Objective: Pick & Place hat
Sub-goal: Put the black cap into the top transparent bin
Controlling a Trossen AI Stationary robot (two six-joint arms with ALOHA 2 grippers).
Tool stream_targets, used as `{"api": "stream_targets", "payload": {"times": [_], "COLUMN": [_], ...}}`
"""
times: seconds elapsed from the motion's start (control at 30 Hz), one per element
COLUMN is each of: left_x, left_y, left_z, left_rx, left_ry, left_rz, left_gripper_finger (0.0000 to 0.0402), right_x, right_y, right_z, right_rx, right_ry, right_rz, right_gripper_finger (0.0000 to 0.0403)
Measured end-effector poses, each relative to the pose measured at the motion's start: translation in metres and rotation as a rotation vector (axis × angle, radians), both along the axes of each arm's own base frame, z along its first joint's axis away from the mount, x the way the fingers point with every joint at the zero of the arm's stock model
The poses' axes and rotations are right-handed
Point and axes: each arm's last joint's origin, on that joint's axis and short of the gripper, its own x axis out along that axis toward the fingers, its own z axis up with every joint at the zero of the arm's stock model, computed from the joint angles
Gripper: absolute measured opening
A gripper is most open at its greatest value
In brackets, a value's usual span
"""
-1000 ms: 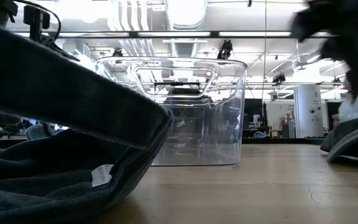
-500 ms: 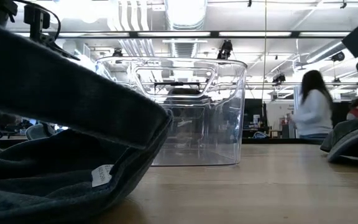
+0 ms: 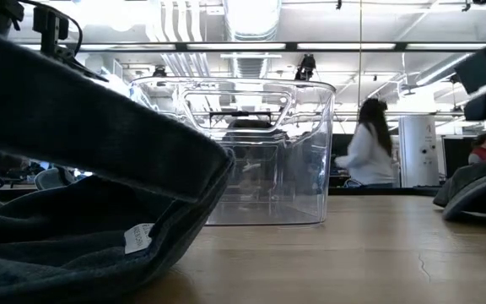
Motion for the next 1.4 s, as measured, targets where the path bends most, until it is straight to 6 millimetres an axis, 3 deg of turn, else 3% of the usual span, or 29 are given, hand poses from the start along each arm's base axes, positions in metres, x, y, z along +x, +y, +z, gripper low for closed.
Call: {"api": "stream_targets", "payload": {"times": [0.2, 0.5, 0.6, 0.77, 1.07, 1.27, 1.4], "left_x": [0.0, 0.0, 0.0, -0.001, -0.001, -0.001, -0.001], "left_y": [0.0, 0.0, 0.0, 0.0, 0.0, 0.0, 0.0], "left_z": [0.001, 0.001, 0.001, 0.004, 0.008, 0.008, 0.009], "left_rx": [-0.002, -0.01, -0.013, -0.013, -0.011, -0.011, -0.007], "left_ry": [-0.002, -0.004, -0.005, -0.015, -0.027, -0.034, -0.042], "left_rz": [0.0, 0.002, 0.002, 0.003, 0.002, 0.002, 0.015], "left_gripper_finger": [0.0112, 0.0112, 0.0112, 0.0112, 0.0112, 0.0112, 0.0112], "right_x": [-0.004, -0.002, 0.002, 0.008, 0.02, 0.061, 0.087], "right_y": [-0.001, 0.002, 0.003, 0.0, -0.034, -0.09, -0.147], "right_z": [-0.021, -0.028, -0.02, 0.013, 0.109, 0.154, 0.161], "right_rx": [0.022, 0.105, 0.123, 0.1, 0.068, -0.12, -0.222], "right_ry": [0.075, 0.065, 0.002, -0.212, -0.81, -1.079, -1.068], "right_rz": [-0.044, -0.192, -0.281, -0.469, -0.761, -0.811, -0.884], "right_gripper_finger": [0.02, 0.0028, 0.0021, 0.0017, 0.0015, 0.0014, 0.0014]}}
